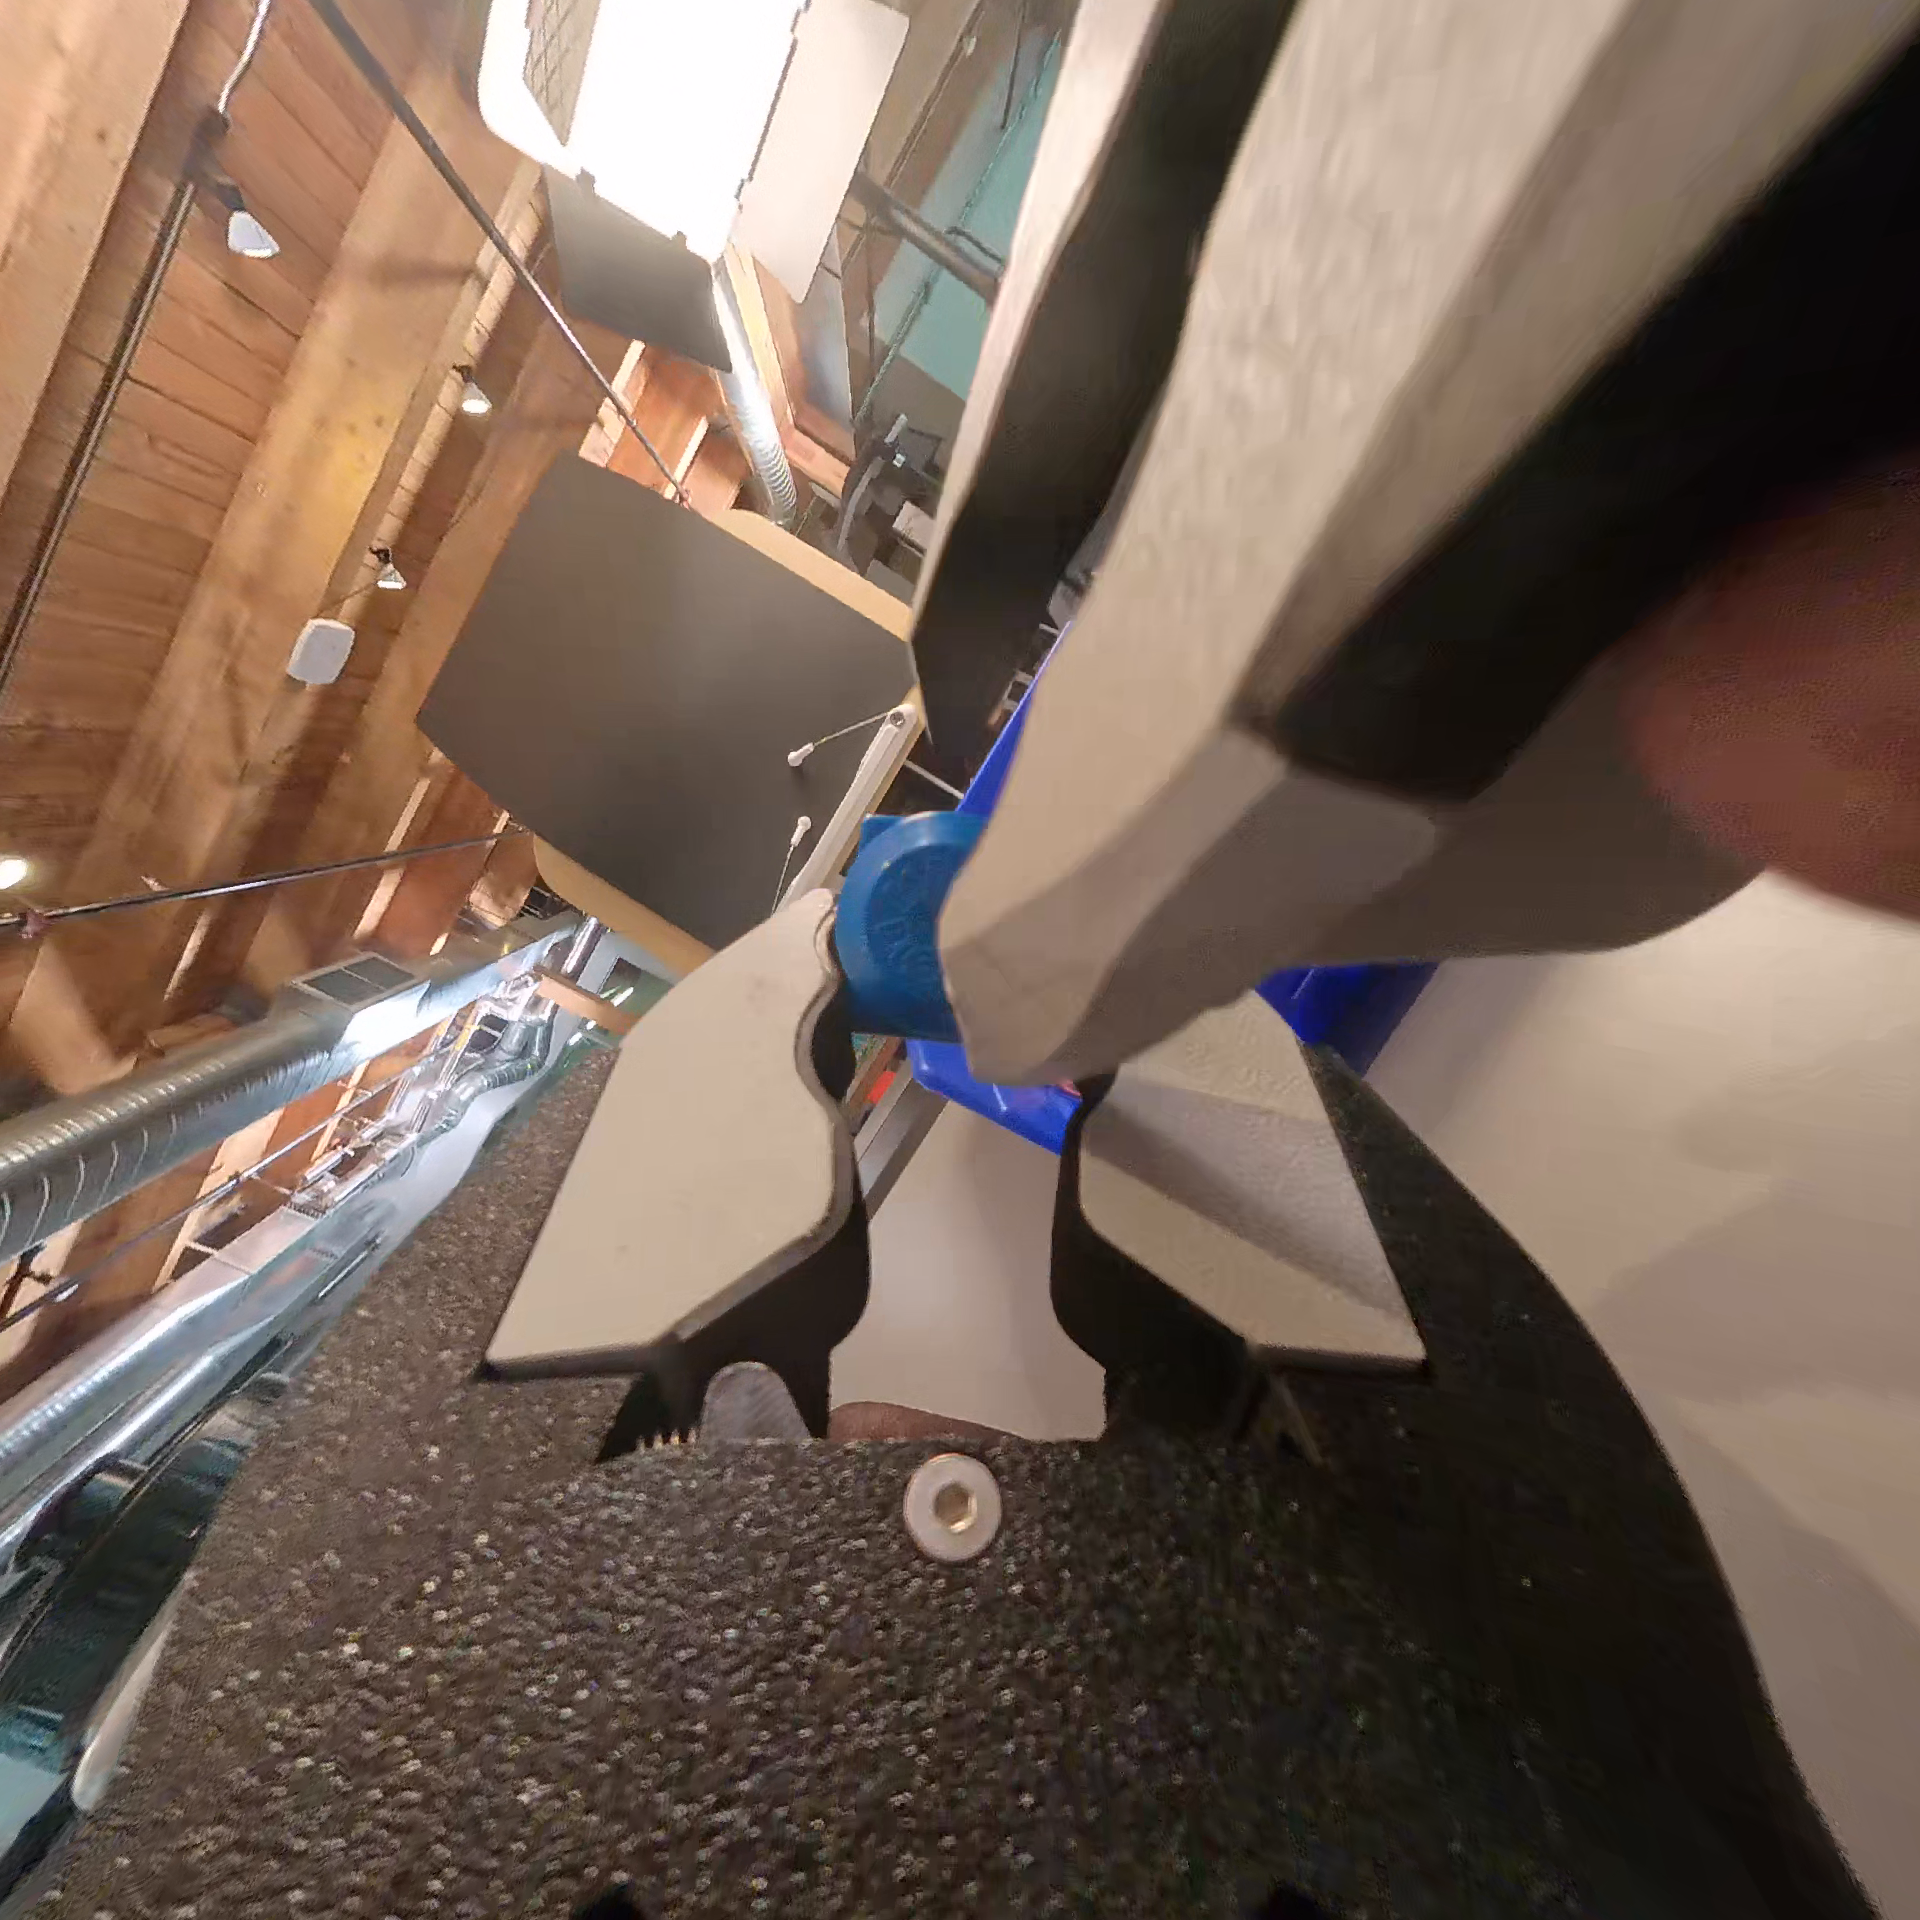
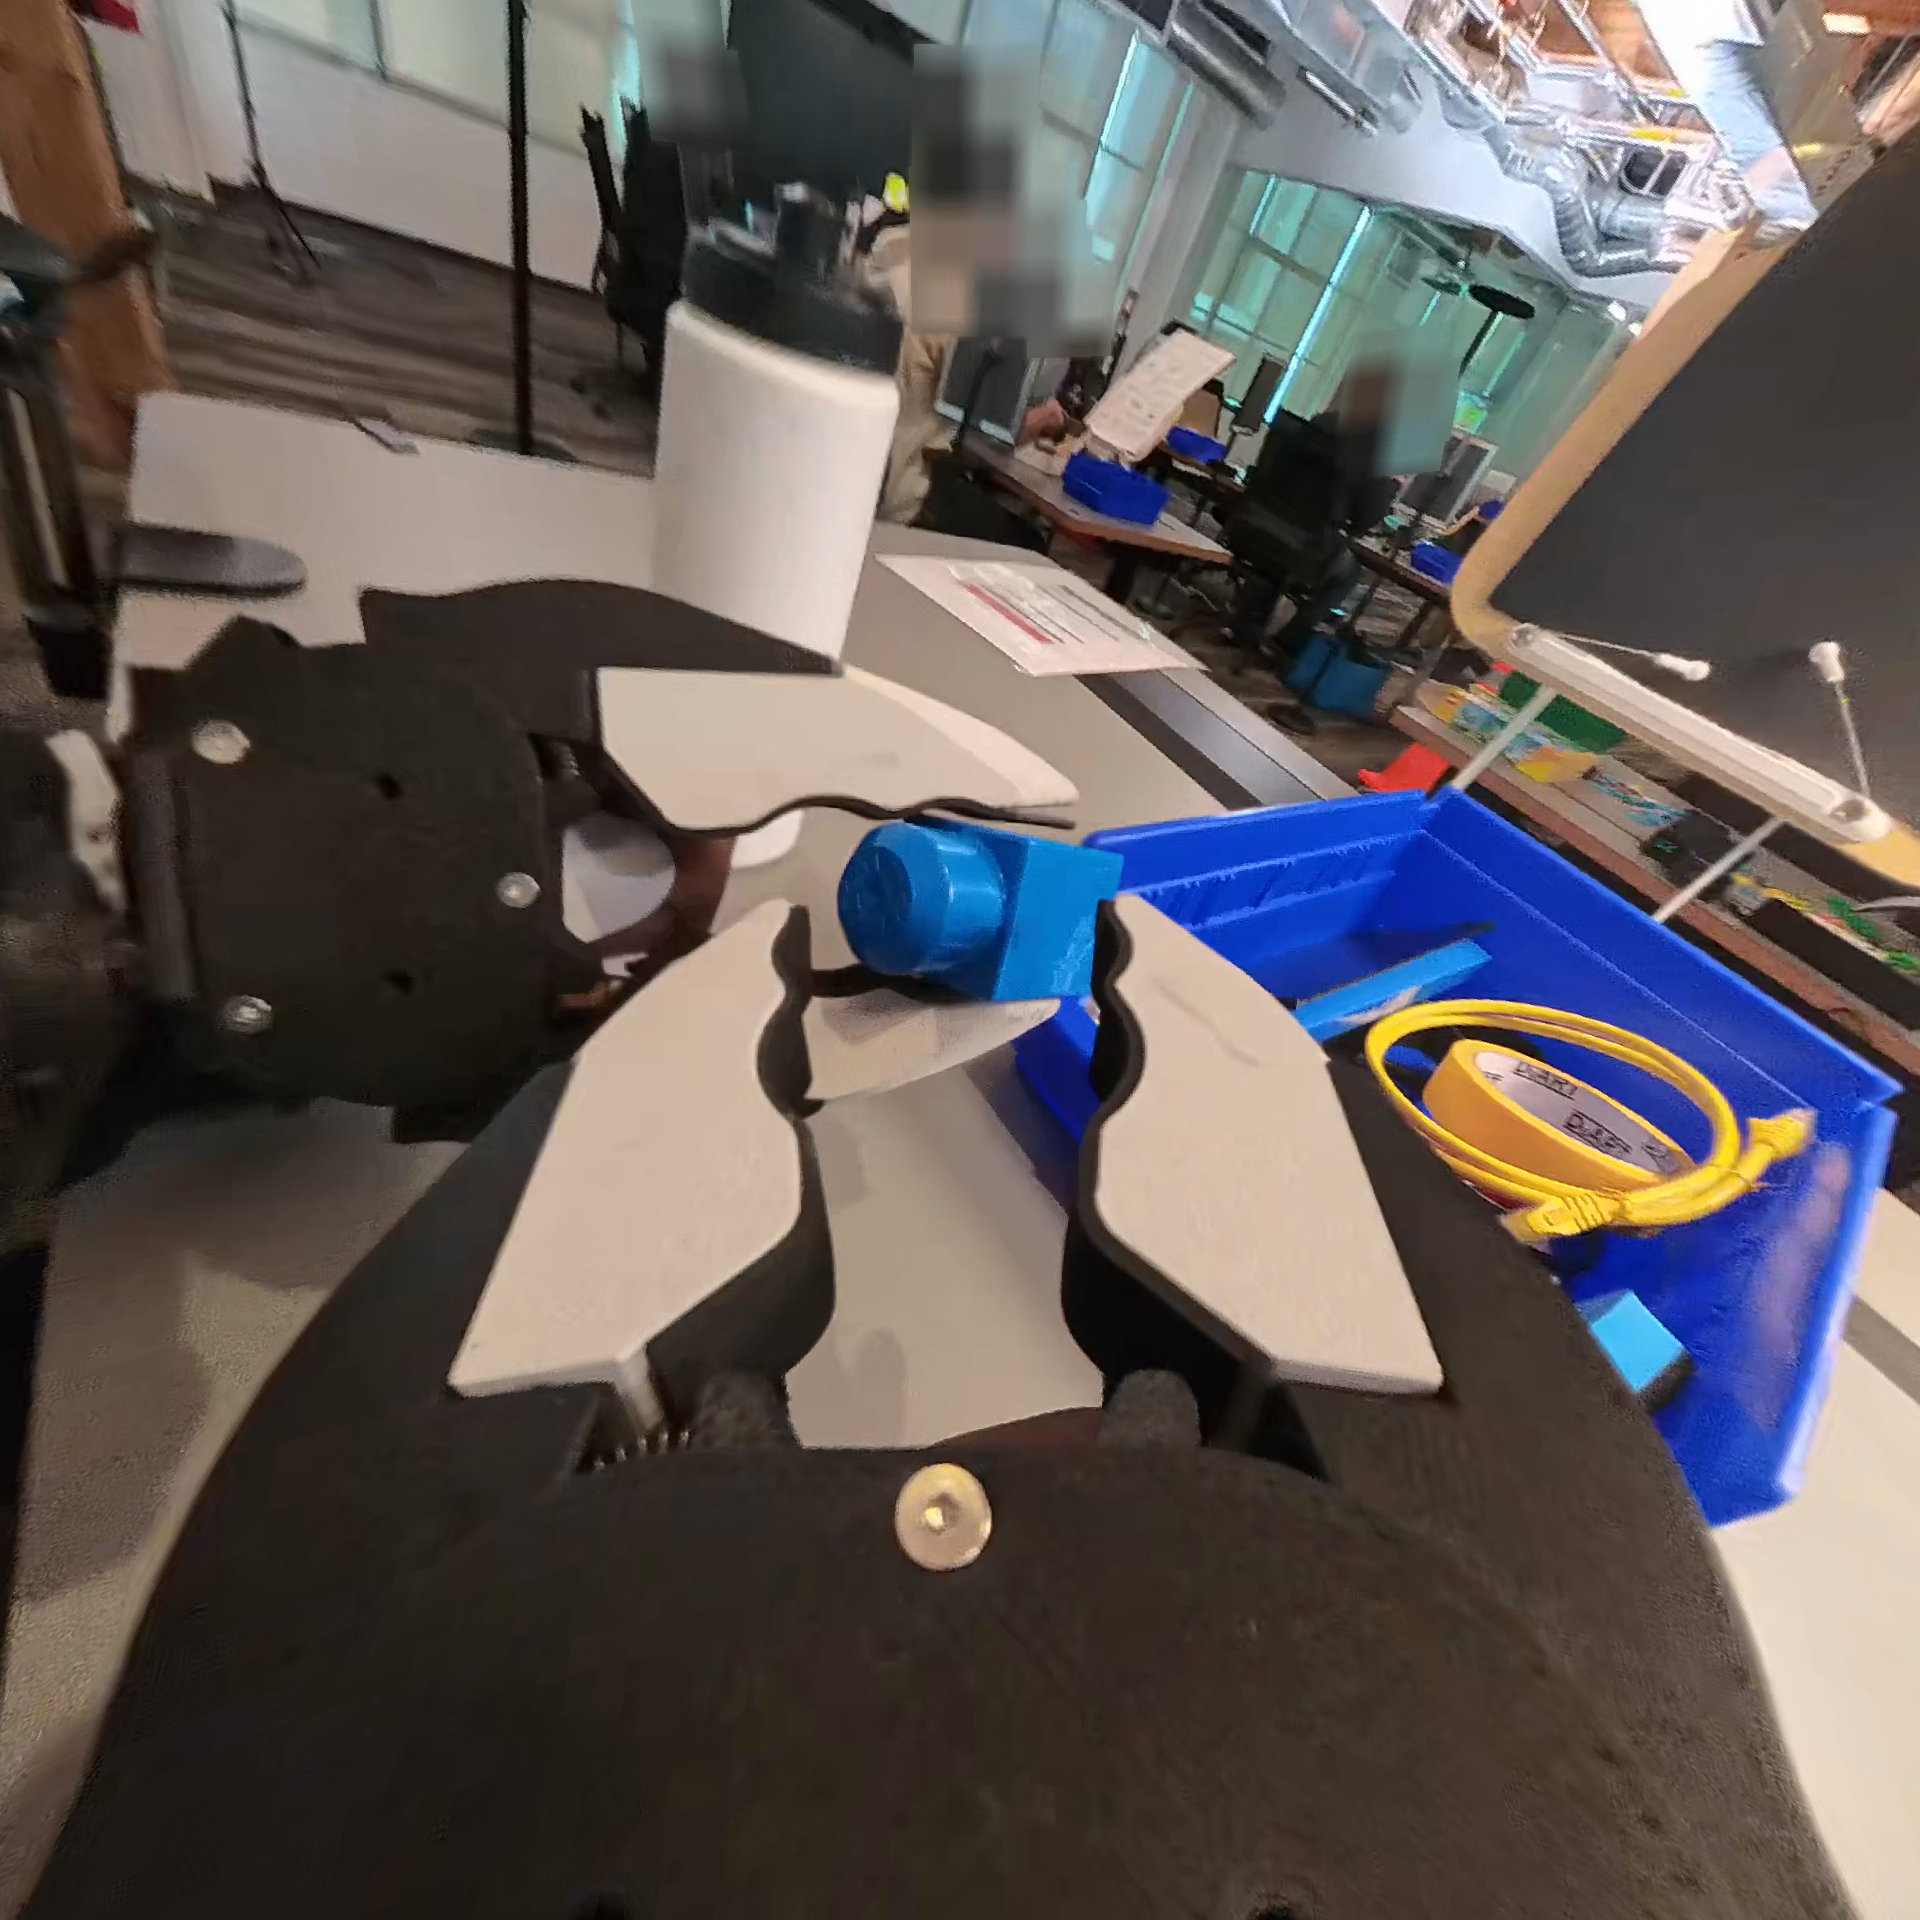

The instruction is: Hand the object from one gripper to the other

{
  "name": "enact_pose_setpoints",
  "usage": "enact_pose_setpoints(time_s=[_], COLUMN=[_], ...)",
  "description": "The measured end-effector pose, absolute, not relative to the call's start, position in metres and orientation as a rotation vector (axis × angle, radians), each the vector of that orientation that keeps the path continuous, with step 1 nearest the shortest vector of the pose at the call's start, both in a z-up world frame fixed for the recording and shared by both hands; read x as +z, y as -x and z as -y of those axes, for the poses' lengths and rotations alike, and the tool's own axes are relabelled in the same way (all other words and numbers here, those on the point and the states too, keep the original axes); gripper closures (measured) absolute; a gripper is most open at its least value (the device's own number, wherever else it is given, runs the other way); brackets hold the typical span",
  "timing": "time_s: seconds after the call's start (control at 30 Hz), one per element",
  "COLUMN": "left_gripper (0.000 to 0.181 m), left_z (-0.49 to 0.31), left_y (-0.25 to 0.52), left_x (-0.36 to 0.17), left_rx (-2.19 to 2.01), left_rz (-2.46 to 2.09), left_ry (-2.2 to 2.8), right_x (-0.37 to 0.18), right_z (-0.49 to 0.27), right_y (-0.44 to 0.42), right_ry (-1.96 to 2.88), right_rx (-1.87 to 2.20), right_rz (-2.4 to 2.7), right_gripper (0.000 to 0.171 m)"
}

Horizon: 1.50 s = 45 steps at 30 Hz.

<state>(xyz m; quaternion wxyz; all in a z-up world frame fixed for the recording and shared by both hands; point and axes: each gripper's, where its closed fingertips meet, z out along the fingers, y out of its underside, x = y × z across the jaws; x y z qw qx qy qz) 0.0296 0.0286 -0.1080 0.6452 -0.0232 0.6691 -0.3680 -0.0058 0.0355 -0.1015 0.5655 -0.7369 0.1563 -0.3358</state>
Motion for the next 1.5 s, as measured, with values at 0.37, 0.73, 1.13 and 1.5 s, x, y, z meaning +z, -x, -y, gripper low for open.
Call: enact_pose_setpoints(time_s=[0.37,0.73,1.13,1.5], left_gripper=[0.144,0.117,0.126,0.136], left_z=[-0.012,-0.01,-0.011,-0.021], left_y=[-0.017,0.009,0.033,0.01], left_x=[-0.115,-0.086,-0.071,-0.085], left_rx=[-0.899,-1.635,-1.853,-1.617], left_rz=[-1.561,-1.674,-1.647,-1.685], left_ry=[-0.034,0.118,0.004,0.062], right_x=[-0.115,-0.07,-0.058,-0.081], right_z=[-0.033,-0.024,-0.034,-0.031], right_y=[-0.005,0.021,0.049,0.025], right_ry=[1.799,1.431,1.196,1.301], right_rx=[-0.915,-0.198,0.453,0.181], right_rz=[-0.41,-0.483,-0.488,-0.606], right_gripper=[0.134,0.135,0.135,0.136])
